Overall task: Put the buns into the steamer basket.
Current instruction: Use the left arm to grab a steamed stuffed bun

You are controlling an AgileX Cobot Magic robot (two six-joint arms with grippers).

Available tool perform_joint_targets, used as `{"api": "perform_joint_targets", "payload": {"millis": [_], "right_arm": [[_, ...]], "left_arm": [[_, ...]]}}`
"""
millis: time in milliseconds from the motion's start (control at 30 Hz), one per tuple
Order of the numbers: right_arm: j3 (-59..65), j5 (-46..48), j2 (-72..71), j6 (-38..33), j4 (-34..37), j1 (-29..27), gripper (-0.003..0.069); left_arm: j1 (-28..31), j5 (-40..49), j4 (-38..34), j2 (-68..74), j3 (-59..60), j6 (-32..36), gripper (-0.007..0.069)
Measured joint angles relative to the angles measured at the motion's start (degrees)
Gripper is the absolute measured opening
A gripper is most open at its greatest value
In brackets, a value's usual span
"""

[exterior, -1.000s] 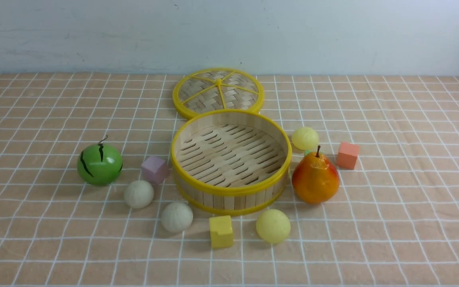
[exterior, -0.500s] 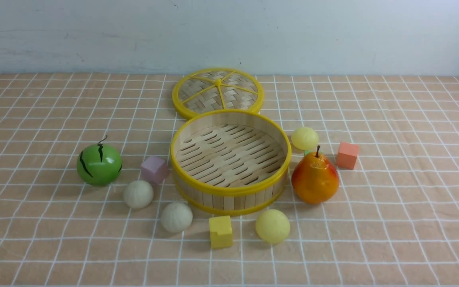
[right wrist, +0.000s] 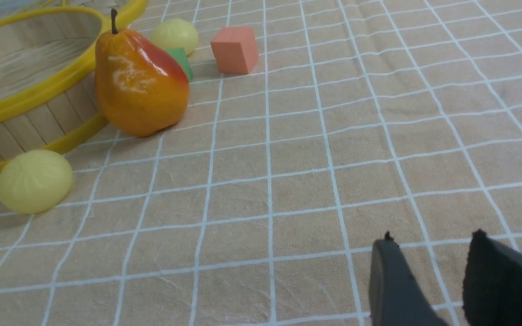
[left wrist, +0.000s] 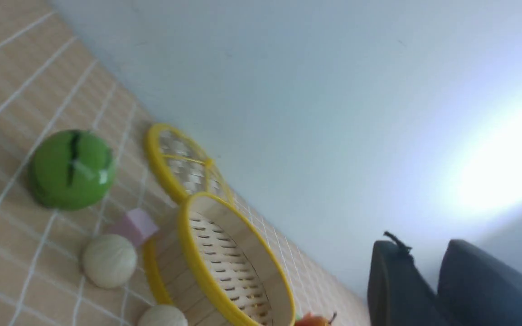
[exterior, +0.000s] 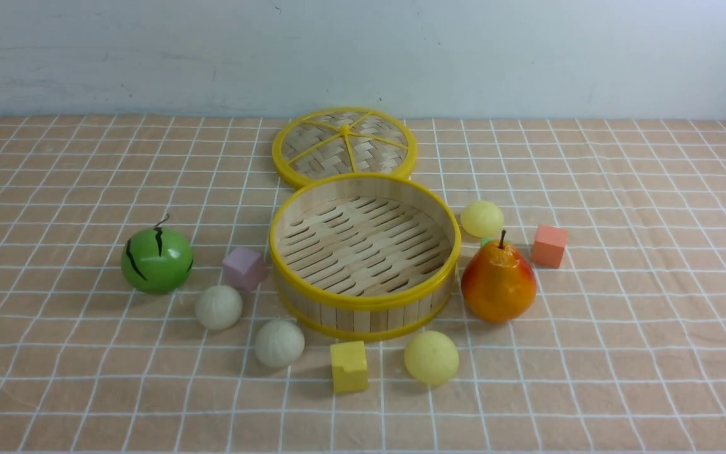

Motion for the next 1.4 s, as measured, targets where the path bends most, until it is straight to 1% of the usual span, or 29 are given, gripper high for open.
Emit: {"api": "perform_joint_targets", "payload": {"millis": [67,100,133,167,200,267,333,367,433,500,533,600,633,667,700,833,933,1000,1033,1067,1133,1167,1267,1333,1400], "right_arm": [[0.00,0.00,0.00,0.00,0.00,0.00,0.0239],[0.00,0.00,0.00,0.00,0.00,0.00,0.0239],[0.00,0.00,0.00,0.00,0.00,0.00,0.0239],[0.00,0.00,0.00,0.00,0.00,0.00,0.0239],[0.00,0.00,0.00,0.00,0.00,0.00,0.0239],[0.00,0.00,0.00,0.00,0.00,0.00,0.0239],[0.00,0.00,0.00,0.00,0.00,0.00,0.0239],[0.00,0.00,0.00,0.00,0.00,0.00,0.0239],[0.00,0.00,0.00,0.00,0.00,0.00,0.0239],[0.00,0.00,0.00,0.00,0.00,0.00,0.0239],[0.00,0.00,0.00,0.00,0.00,0.00,0.0239],[0.00,0.00,0.00,0.00,0.00,0.00,0.0239],[0.00,0.00,0.00,0.00,0.00,0.00,0.0239],[0.00,0.00,0.00,0.00,0.00,0.00,0.0239],[0.00,0.00,0.00,0.00,0.00,0.00,0.0239],[0.00,0.00,0.00,0.00,0.00,0.00,0.0239],[0.00,0.00,0.00,0.00,0.00,0.00,0.0239],[0.00,0.00,0.00,0.00,0.00,0.00,0.0239],[0.00,0.00,0.00,0.00,0.00,0.00,0.0239],[0.00,0.00,0.00,0.00,0.00,0.00,0.0239],[0.00,0.00,0.00,0.00,0.00,0.00,0.0239],[0.00,0.00,0.00,0.00,0.00,0.00,0.0239],[0.00,0.00,0.00,0.00,0.00,0.00,0.0239],[0.00,0.00,0.00,0.00,0.00,0.00,0.0239],[0.00,0.00,0.00,0.00,0.00,0.00,0.0239]], "left_arm": [[-0.06,8.39,3.78,5.21,-6.51,1.02,0.0049],[-0.06,10.18,4.67,6.70,-7.91,1.02,0.0038],[-0.06,14.93,6.96,10.93,-11.30,0.96,0.0012],[-0.06,23.97,11.00,19.54,-16.99,0.89,-0.0013],[-0.06,24.95,11.42,20.53,-17.57,0.89,-0.0013],[-0.06,32.77,14.97,29.66,-22.34,0.89,-0.0013],[-0.06,38.61,18.89,42.39,-27.47,1.18,-0.0013],[-0.06,38.75,19.11,43.32,-27.78,1.25,-0.0013],[-0.19,37.85,20.51,55.45,-31.60,4.12,-0.0013],[-1.27,36.37,20.44,61.45,-33.58,6.40,-0.0013],[-2.55,35.44,20.44,65.23,-35.19,7.68,-0.0013],[-4.51,34.69,20.66,68.46,-36.59,8.28,-0.0013],[-7.53,33.36,21.34,72.12,-39.13,8.55,-0.0013],[-7.53,33.19,21.49,72.56,-39.41,8.54,-0.0013],[-9.59,31.90,22.84,76.22,-41.61,8.70,-0.0013],[-10.33,29.09,24.44,82.14,-45.46,9.00,-0.0013],[-10.33,26.39,25.86,88.44,-48.41,10.91,-0.0006],[-10.33,24.43,26.19,91.82,-49.68,12.65,0.0033],[-10.33,24.04,26.22,92.44,-49.90,13.00,0.0038],[-10.33,22.17,26.64,94.62,-50.54,14.17,0.0090],[-10.33,19.32,27.98,96.65,-50.89,15.02,0.0157],[-10.33,18.72,28.24,96.97,-50.94,15.13,0.0164],[-10.33,14.95,29.95,98.74,-51.00,15.40,0.0262],[-10.33,13.22,30.44,99.71,-51.07,15.53,0.0295],[-10.33,12.06,30.67,100.89,-51.09,15.53,0.0310]]}}
